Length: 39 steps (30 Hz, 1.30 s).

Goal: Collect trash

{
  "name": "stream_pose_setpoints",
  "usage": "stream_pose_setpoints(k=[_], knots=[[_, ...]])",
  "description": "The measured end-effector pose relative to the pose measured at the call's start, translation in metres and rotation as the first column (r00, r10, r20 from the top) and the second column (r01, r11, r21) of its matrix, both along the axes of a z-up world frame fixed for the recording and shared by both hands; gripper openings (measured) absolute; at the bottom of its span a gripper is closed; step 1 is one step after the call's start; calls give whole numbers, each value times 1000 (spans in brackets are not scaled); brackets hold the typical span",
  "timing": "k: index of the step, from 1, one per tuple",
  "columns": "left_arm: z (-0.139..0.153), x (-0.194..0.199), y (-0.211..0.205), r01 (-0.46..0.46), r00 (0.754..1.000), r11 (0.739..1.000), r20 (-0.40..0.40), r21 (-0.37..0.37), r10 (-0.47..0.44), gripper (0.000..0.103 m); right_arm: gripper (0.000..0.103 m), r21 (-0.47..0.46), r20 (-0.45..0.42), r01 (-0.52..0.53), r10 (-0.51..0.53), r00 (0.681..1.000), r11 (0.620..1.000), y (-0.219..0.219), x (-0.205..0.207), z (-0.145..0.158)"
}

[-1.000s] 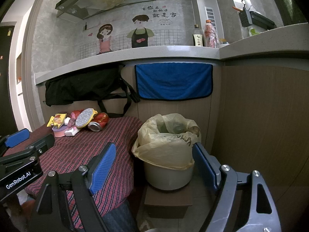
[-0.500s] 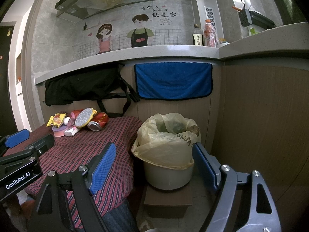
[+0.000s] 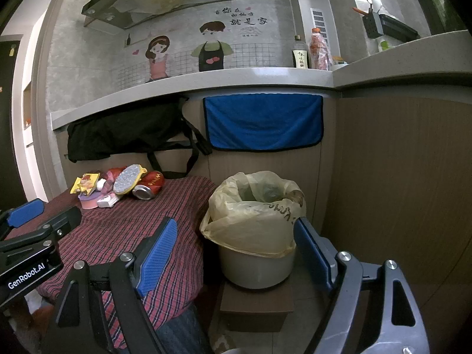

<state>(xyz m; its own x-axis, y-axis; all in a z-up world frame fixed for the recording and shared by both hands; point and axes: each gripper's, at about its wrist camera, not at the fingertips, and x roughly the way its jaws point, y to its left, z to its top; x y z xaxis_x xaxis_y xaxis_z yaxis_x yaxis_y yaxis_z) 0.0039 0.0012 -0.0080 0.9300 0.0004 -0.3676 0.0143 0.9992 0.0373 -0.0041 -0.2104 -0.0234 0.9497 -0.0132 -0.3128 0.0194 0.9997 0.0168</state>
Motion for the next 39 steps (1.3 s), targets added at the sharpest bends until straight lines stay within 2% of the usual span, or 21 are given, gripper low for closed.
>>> stream_pose_setpoints(k=[12,15,18,25,32,35,39], knots=[[-10,3,2,-1,1000,1000,0,-7,1,74,79,-7,-2,0,0,1000,1000,-1,2,0],[-14,4,5,-27,1000,999,10,-19,27,74,79,-10,3,1,-1,1000,1000,-4,9,3],[-3,21,13,-66,997,997,29,-28,66,74,79,-17,1,-10,10,1000,1000,-2,25,9],[29,53,73,-186,977,982,104,-37,189,74,79,-35,-13,-100,100,995,994,31,76,36],[40,111,170,-246,969,966,12,-80,247,74,79,-33,-14,-218,218,976,975,90,142,55],[33,131,212,-277,961,955,-14,-106,277,74,79,-45,-38,-271,270,962,961,122,175,52],[7,159,260,-290,957,938,-71,-191,282,74,79,-40,-102,-338,333,938,940,154,215,36]])
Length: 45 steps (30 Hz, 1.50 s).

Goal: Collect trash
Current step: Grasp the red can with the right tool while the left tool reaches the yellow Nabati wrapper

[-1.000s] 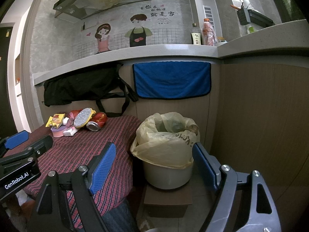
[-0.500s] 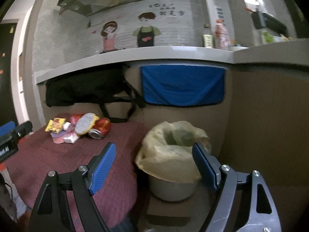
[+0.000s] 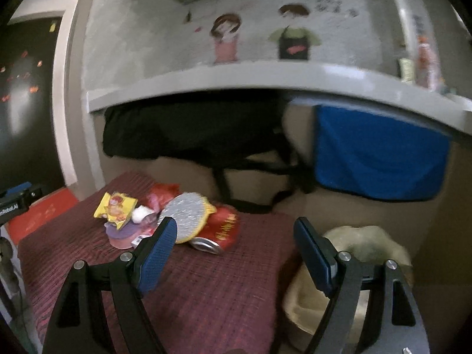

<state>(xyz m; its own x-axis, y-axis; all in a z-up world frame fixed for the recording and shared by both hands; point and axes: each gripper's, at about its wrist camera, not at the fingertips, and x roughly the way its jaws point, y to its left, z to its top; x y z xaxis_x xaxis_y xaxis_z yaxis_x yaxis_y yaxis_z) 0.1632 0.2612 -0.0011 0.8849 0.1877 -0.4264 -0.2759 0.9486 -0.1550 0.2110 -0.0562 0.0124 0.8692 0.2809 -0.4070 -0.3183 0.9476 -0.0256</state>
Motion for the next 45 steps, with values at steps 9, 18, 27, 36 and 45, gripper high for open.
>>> stream_pose_setpoints(k=[9,18,27,36,45], knots=[[-46,52,31,125,988,979,-71,-162,-138,74,72,-47,-150,-82,74,986,996,34,83,-42],[-54,74,35,149,979,978,-116,-148,-166,74,72,10,-225,-12,14,974,1000,22,156,-61],[-50,65,50,130,987,973,-73,-193,-146,74,70,178,-431,-66,138,892,982,21,215,-104],[-65,58,31,192,970,959,-110,-207,-218,74,45,83,-420,-342,344,840,936,80,135,-103],[-76,52,18,228,955,938,-128,-262,-268,74,40,93,-372,-344,353,858,934,66,86,-86]])
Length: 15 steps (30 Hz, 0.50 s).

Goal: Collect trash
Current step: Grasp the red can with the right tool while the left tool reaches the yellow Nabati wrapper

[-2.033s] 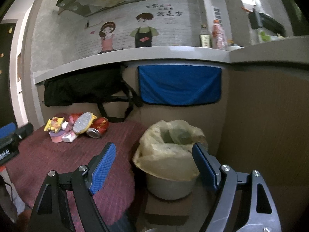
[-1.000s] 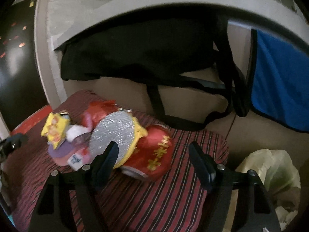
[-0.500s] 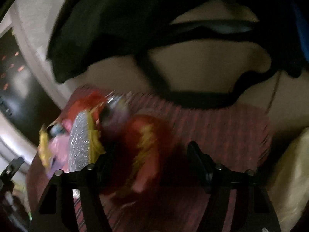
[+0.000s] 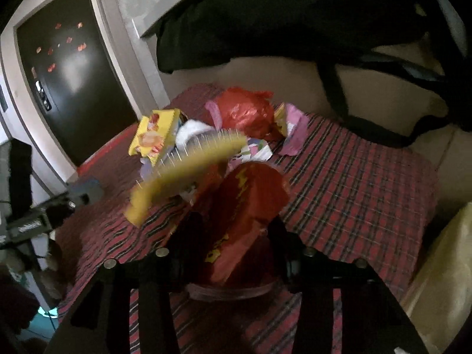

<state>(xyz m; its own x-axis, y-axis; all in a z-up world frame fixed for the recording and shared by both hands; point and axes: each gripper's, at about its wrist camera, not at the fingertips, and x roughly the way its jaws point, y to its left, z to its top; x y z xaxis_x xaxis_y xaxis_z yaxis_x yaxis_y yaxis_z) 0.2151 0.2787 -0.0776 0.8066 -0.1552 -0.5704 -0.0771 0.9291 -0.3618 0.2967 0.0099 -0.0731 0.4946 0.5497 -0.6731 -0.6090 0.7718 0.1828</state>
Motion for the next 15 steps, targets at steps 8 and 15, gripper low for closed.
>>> stream_pose_setpoints(k=[8,15], knots=[[25,34,21,-24,999,999,47,-48,26,74,39,20,42,103,-104,994,994,-37,-17,15],[12,94,46,-62,998,993,-34,-99,59,74,39,21,-2,110,-110,994,994,-47,-27,-2]])
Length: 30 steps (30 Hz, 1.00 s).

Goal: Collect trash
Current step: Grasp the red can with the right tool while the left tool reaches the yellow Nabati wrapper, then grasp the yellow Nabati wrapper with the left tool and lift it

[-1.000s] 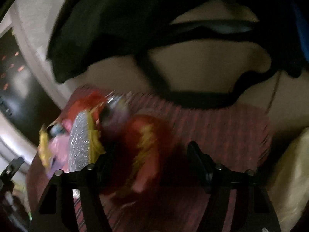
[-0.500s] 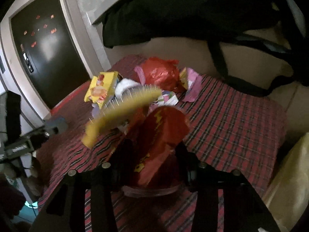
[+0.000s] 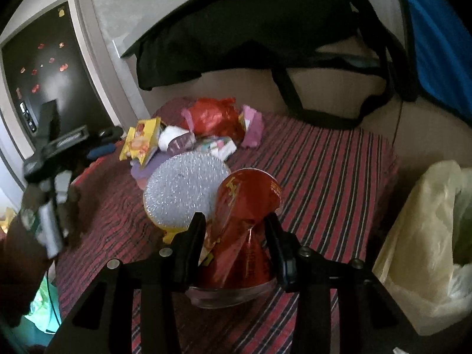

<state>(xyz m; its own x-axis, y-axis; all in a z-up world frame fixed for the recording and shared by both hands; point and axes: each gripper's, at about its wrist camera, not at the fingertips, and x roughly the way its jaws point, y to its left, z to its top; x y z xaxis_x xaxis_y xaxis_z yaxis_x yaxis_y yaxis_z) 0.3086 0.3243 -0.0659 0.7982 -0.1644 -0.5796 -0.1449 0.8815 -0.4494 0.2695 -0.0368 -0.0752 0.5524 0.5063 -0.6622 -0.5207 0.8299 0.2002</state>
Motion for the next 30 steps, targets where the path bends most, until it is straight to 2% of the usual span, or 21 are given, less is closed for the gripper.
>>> stream_pose_setpoints(k=[2,4,10,12,13,15,18,22,24,27,30], knots=[[-8,11,0,21,999,999,-32,-29,-21,74,38,-1,-3,0,0,1000,1000,-1,-4,-3],[-11,14,-2,18,999,999,-47,-27,-19,74,38,-3,-15,-7,7,1000,1000,-1,-5,-7],[-19,21,-5,-10,991,998,-135,66,19,73,38,9,-25,-12,12,1000,1000,-4,-7,-9],[-23,24,3,-11,986,1000,-167,16,13,58,38,16,-26,-11,12,1000,1000,-5,-7,-10],[-24,24,5,-9,985,1000,-173,-6,8,57,38,18,-26,-12,12,1000,1000,-5,-8,-10],[-26,24,10,9,983,998,-182,-66,-21,56,38,23,-26,-13,14,1000,1000,-6,-8,-11],[-27,24,4,83,977,986,-182,-147,-110,56,38,23,-22,-15,16,1000,1000,-5,-9,-11],[-23,16,-7,150,973,968,-145,-201,-181,55,38,26,-22,-17,18,1000,1000,-5,-10,-12],[-14,10,-18,175,974,966,-109,-193,-199,54,38,22,-19,-19,19,1000,1000,-5,-11,-11],[5,4,-39,223,970,967,-66,-122,-232,48,38,13,-15,-22,22,1000,1000,-4,-13,-11],[13,4,-62,262,961,964,-75,-53,-265,39,38,16,-18,-19,20,1000,1000,-5,-13,-10]])
